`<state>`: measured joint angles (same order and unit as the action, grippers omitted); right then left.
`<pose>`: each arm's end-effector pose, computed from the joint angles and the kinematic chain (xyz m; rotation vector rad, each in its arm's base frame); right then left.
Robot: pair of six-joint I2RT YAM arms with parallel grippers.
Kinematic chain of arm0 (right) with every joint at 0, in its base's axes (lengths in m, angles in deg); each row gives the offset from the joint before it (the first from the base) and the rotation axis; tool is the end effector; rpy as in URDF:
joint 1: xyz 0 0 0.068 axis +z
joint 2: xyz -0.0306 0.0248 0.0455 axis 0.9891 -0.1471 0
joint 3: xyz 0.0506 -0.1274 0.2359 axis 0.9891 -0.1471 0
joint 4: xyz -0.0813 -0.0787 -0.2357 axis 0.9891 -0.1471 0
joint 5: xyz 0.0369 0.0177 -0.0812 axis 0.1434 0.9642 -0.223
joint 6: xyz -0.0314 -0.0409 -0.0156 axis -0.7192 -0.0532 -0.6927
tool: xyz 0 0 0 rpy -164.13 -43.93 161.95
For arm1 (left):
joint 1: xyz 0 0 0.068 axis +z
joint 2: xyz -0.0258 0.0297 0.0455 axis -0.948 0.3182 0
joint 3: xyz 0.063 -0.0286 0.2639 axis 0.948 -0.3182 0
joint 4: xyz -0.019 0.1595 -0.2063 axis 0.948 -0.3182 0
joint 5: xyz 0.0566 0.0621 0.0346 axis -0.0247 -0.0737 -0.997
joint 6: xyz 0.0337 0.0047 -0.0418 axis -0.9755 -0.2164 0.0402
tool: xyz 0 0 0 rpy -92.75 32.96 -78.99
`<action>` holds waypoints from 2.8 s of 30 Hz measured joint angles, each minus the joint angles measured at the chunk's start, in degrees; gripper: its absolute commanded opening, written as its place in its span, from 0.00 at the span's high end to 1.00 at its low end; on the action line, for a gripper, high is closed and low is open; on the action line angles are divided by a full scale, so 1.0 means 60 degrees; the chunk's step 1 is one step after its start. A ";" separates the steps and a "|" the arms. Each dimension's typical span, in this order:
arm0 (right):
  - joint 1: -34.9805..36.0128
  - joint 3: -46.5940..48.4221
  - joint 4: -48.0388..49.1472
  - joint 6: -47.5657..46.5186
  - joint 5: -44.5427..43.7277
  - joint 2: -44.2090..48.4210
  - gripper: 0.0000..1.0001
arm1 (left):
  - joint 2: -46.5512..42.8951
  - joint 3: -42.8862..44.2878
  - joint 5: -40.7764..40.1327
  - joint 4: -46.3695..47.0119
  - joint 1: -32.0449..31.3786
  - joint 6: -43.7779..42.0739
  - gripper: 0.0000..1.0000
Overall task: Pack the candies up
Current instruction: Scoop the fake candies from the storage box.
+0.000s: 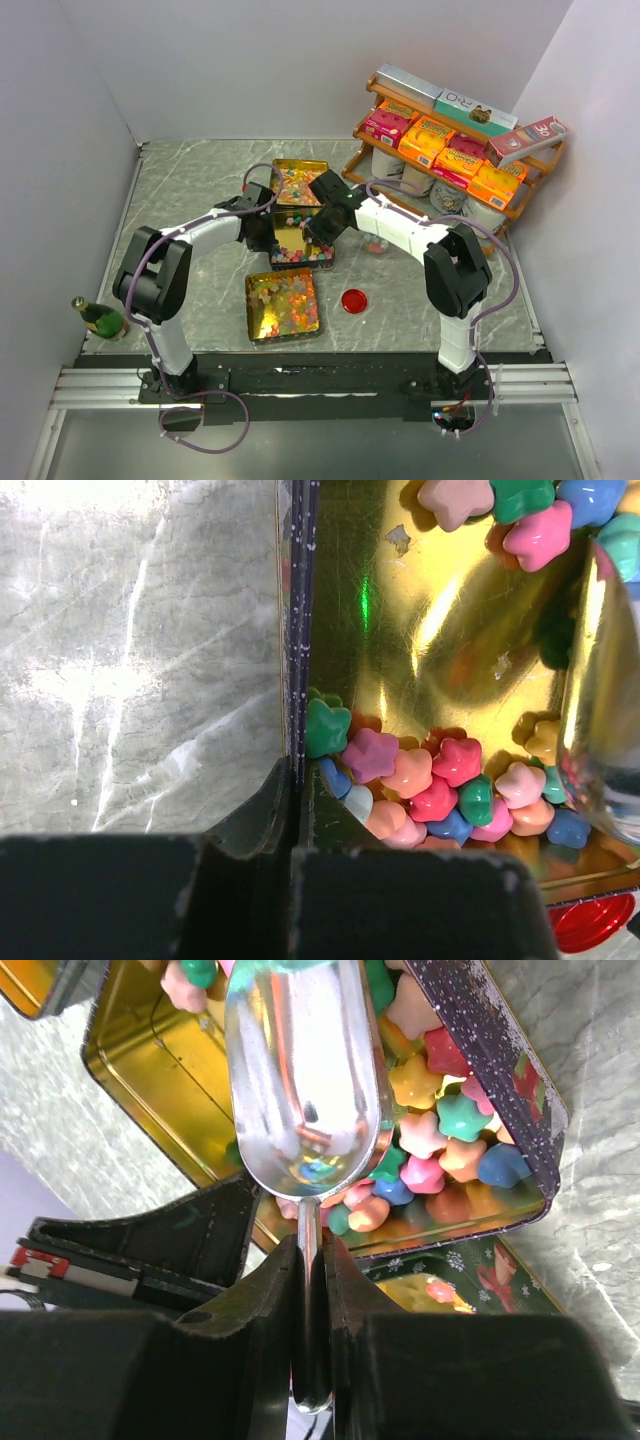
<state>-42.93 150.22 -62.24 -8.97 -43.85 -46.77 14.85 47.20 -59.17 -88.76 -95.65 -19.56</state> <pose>0.3222 0.2581 0.2325 0.9695 2.6609 0.6220 0.3349 -0.1504 0.1781 -0.2217 2.6657 -0.3297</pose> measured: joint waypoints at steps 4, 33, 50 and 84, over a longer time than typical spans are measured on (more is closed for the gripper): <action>-0.0022 0.0022 -0.0007 0.0237 -0.0113 -0.0044 1.00 | 0.0007 0.0018 -0.0171 -0.0022 -0.0076 0.0004 0.99; 0.0288 -0.1759 0.2255 -0.3934 -0.1993 0.0299 1.00 | 0.0576 0.0892 -0.0437 -0.0597 -0.0171 -0.0025 0.99; 0.0525 -0.3457 0.3985 -0.6816 -0.2044 0.1151 1.00 | 0.0725 0.1162 -0.0510 -0.0889 -0.0178 -0.0025 0.99; -0.0087 -0.4696 0.2594 -0.6426 -0.0605 0.6091 1.00 | 0.0546 0.1344 -0.0423 -0.1304 -0.0138 -0.0153 0.22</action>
<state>-43.45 122.05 -46.68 -47.52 -47.48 -10.22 18.13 55.27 -61.71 -96.58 -96.48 -20.48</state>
